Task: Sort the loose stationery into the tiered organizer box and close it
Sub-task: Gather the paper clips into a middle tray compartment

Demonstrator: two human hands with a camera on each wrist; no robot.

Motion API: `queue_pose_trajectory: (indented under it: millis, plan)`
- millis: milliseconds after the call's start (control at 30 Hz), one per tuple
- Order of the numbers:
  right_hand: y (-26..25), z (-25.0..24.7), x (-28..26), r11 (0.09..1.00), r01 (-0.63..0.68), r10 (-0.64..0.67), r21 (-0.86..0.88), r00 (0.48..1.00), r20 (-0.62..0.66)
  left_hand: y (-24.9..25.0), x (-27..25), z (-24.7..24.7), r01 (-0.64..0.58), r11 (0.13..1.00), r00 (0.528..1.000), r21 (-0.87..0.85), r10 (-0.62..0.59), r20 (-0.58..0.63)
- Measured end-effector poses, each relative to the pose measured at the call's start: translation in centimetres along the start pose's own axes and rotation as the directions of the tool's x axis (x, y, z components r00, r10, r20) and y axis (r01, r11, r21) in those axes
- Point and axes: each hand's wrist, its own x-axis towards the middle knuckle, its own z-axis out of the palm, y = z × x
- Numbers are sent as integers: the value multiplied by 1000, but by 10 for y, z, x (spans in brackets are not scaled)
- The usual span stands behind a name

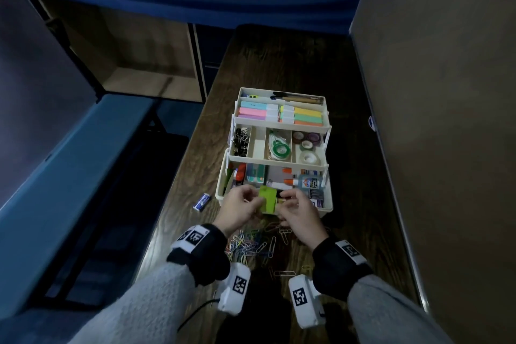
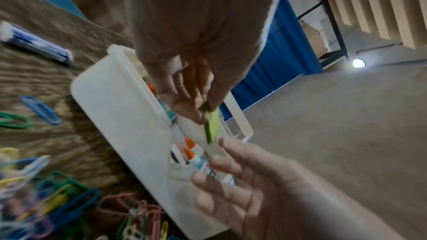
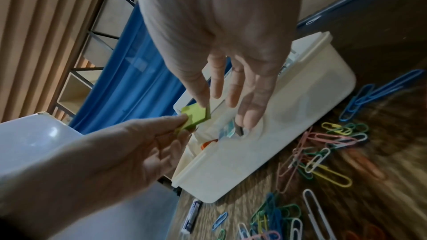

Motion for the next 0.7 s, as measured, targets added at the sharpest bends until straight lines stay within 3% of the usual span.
queue_pose_trajectory:
  millis: [133, 233, 400, 700]
  plan:
    - [13, -11, -4, 999, -36, 35, 33, 999, 13, 13, 44, 14, 47, 999, 982, 15, -43, -182]
    - [25, -20, -13, 996, -75, 71, 51, 996, 61, 19, 68, 27, 64, 955, 965, 291, 15, -261]
    - [45, -34, -28, 984, -178, 174, 32, 979, 103, 12, 79, 45, 1, 845, 966, 535, 138, -219]
    - [52, -48, -45, 965, -250, 240, 81, 963, 119, 4, 92, 60, 27, 826, 974, 564, 106, -202]
